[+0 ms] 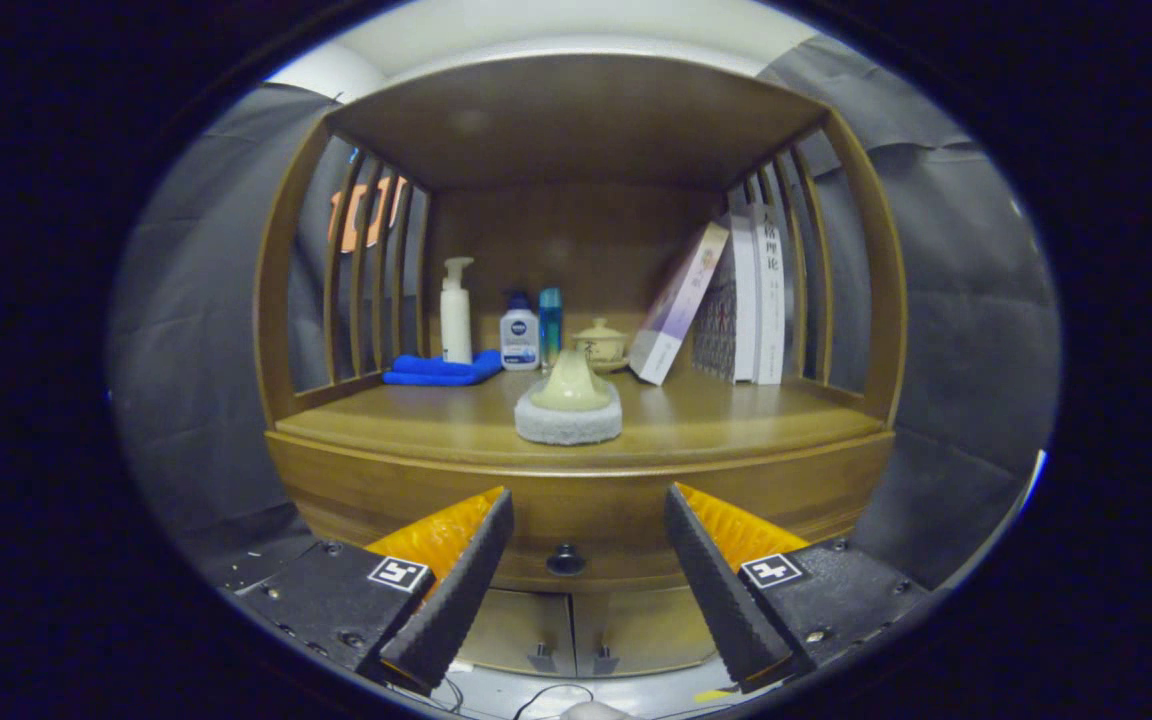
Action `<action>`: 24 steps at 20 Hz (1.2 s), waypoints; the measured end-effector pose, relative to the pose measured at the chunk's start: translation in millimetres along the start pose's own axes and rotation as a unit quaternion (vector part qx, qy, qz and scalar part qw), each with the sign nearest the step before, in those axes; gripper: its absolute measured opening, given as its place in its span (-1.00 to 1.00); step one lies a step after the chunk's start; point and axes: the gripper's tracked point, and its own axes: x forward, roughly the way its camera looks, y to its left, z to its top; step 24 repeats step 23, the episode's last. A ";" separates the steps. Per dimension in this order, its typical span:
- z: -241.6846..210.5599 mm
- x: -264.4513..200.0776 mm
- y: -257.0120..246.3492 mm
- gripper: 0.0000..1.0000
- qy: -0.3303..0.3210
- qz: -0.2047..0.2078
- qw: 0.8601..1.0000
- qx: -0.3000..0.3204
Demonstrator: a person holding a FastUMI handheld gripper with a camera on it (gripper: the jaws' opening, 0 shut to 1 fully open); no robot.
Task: Pull open the drawer, take out the items inside it, and place them on the countertop above the cabinet.
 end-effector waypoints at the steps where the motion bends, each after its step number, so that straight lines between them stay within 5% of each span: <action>1: 10.0 -13.8 0.0 0.97 -0.007 0.004 1.000 0.001; 12: 84.9 -167.7 -25.4 0.97 -0.086 0.036 0.995 0.029; 24: 94.4 -209.6 -81.2 0.97 -0.100 0.018 0.993 0.056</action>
